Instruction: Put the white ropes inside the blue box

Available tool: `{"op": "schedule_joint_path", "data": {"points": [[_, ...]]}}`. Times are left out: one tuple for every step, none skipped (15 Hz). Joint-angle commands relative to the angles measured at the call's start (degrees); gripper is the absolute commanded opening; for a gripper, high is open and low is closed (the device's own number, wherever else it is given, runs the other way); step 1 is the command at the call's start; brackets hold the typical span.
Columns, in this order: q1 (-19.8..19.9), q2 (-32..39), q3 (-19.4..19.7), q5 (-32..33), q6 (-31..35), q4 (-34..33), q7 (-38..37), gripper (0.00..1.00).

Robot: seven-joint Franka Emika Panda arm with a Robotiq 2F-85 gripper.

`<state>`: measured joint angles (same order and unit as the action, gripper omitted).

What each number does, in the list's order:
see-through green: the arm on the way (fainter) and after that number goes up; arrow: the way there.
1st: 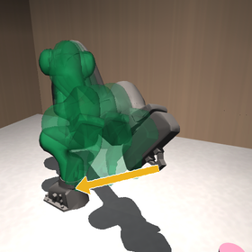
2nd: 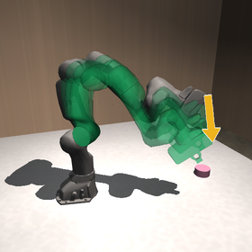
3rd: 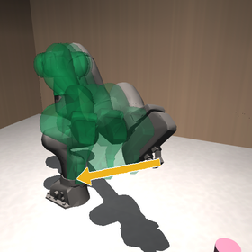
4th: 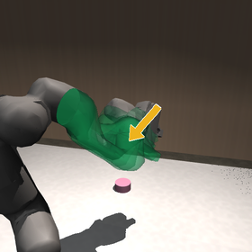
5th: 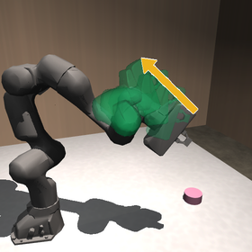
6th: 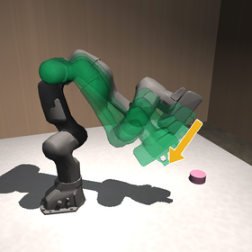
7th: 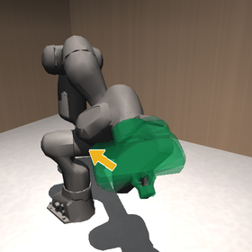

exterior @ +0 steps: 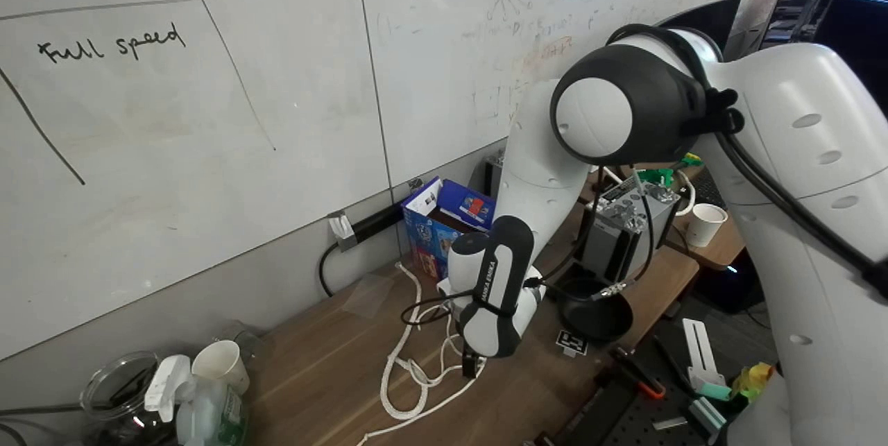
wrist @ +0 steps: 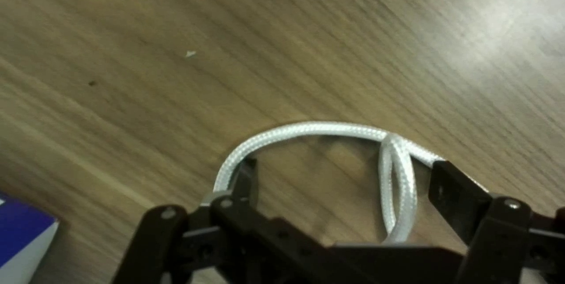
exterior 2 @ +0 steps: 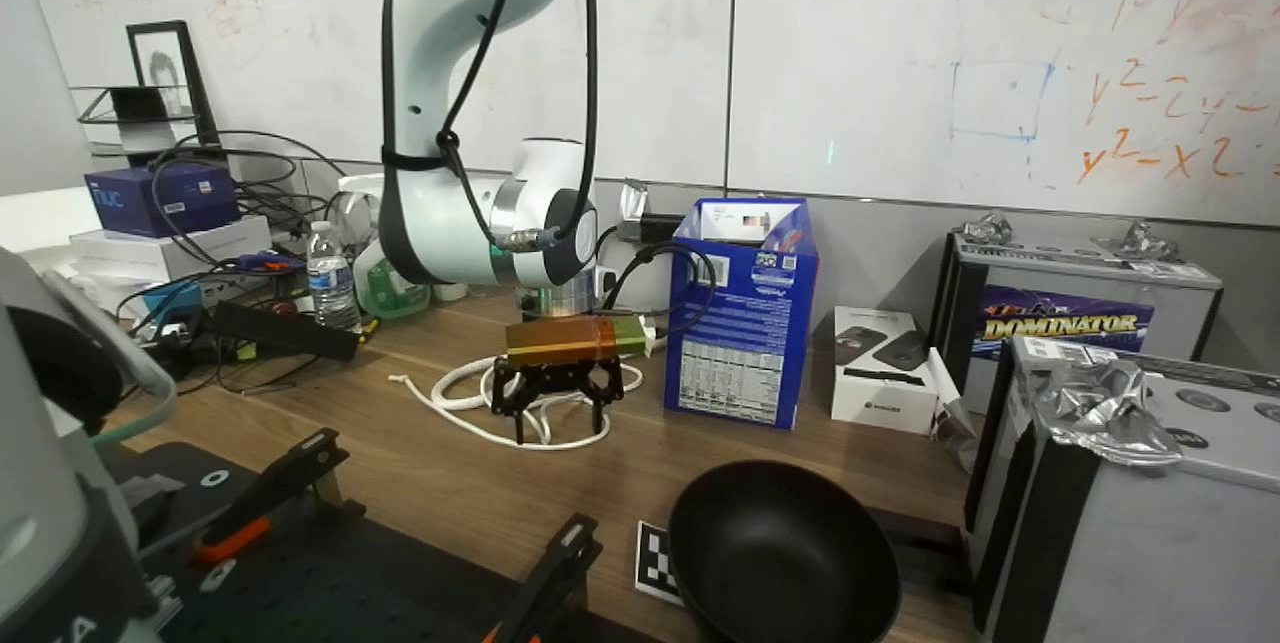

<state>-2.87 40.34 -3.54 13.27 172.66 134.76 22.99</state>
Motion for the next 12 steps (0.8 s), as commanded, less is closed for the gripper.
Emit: {"op": "schedule_joint_path", "data": {"points": [[-0.9, 1.2, 0.9, 1.7, 0.0, -1.7, -1.8, 1.00], [-0.8, 1.2, 0.9, 1.7, 0.0, -1.7, -1.8, 1.00], [-0.8, 1.3, 0.9, 1.7, 0.0, -1.8, -1.8, 1.00], [-0.9, 1.3, 0.9, 1.7, 0.0, -1.8, -1.9, 1.00], [-0.9, 1.3, 1.0, 1.7, 0.0, -1.8, -1.9, 1.00], [-1.1, 1.2, 1.1, 1.7, -0.1, -1.8, -2.0, 1.00], [-1.2, 0.9, 1.2, 1.8, -0.1, -1.7, -2.1, 1.00], [-1.4, 0.7, 1.4, 1.8, -0.1, -1.6, -2.2, 1.00], [-1.4, 0.7, 1.4, 1.8, -0.1, -1.6, -2.2, 1.00], [-1.5, 0.7, 1.5, 1.8, -0.1, -1.6, -2.3, 1.00], [-1.5, 0.7, 1.5, 1.8, -0.1, -1.7, -2.3, 1.00], [-1.6, 0.9, 1.5, 1.8, -0.1, -1.7, -2.3, 1.00]]}}
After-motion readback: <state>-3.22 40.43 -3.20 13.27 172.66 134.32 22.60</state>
